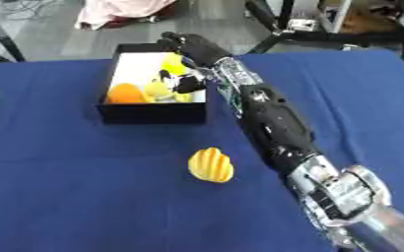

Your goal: Pick up objects on the table and place them in the box.

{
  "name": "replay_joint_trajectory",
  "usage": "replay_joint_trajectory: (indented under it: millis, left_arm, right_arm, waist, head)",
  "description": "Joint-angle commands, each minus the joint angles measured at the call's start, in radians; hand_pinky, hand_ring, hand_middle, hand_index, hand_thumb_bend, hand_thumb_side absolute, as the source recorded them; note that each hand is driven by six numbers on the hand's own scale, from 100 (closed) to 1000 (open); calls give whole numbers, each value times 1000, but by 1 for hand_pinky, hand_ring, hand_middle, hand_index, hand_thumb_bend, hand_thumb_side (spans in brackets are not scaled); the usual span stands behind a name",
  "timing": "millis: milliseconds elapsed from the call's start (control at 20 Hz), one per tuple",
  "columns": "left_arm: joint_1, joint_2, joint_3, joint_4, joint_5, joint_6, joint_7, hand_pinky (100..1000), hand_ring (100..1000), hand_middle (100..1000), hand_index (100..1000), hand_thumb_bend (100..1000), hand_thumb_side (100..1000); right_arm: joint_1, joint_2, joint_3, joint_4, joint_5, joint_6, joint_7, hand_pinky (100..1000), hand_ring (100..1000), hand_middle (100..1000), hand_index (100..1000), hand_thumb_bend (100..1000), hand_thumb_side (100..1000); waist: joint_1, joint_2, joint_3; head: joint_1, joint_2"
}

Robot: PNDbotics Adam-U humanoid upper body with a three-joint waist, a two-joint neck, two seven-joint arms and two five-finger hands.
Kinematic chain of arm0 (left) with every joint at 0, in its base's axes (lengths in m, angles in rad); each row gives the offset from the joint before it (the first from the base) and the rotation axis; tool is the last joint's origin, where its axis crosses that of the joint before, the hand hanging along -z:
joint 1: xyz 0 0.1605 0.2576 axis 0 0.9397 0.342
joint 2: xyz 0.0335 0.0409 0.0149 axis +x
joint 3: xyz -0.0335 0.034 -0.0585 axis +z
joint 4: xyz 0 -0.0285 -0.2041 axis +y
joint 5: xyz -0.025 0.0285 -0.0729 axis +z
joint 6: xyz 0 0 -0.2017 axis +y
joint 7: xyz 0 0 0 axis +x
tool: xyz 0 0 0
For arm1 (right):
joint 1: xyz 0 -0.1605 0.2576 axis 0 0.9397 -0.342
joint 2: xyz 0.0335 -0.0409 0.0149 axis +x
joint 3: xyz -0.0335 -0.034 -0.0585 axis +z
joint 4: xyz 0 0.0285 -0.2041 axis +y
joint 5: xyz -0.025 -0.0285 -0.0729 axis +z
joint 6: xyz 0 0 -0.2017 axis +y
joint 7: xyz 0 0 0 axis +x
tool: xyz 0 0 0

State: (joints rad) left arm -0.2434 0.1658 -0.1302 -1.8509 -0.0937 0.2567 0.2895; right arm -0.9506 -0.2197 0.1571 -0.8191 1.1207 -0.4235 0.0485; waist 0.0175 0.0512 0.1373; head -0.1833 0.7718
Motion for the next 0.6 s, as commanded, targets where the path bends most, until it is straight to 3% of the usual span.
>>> replay_joint_trajectory:
  millis: [50,100,200,400,600]
  left_arm:
    - [0,18,15,-17,-6,-2,6,584,530,561,800,921,588]
    - [3,20,22,-17,-10,-3,11,584,530,561,800,923,590]
    - [7,28,36,-16,-19,-2,22,584,530,555,801,926,593]
    - [21,49,61,-15,-29,6,38,587,510,551,802,921,598]
    - [30,55,78,-10,-42,11,47,589,502,549,805,924,603]
  right_arm:
    - [2,-70,32,-137,-152,-39,97,938,917,976,995,100,417]
    - [18,-97,50,-201,-213,-49,138,937,913,964,996,100,341]
    - [59,-154,86,-336,-329,-50,222,933,905,941,997,100,315]
    - [191,-271,152,-589,-546,-10,401,925,893,915,994,100,421]
    - [306,-336,184,-724,-624,28,550,931,898,904,992,100,565]
  waist:
    - [-4,-9,-12]
    - [-8,-10,-19]
    - [-13,-11,-32]
    - [-23,-10,-59]
    - [-30,-15,-72]
  head:
    - [14,-2]
    - [21,-2]
    - [33,-2]
    - [49,-2]
    - [59,-2]
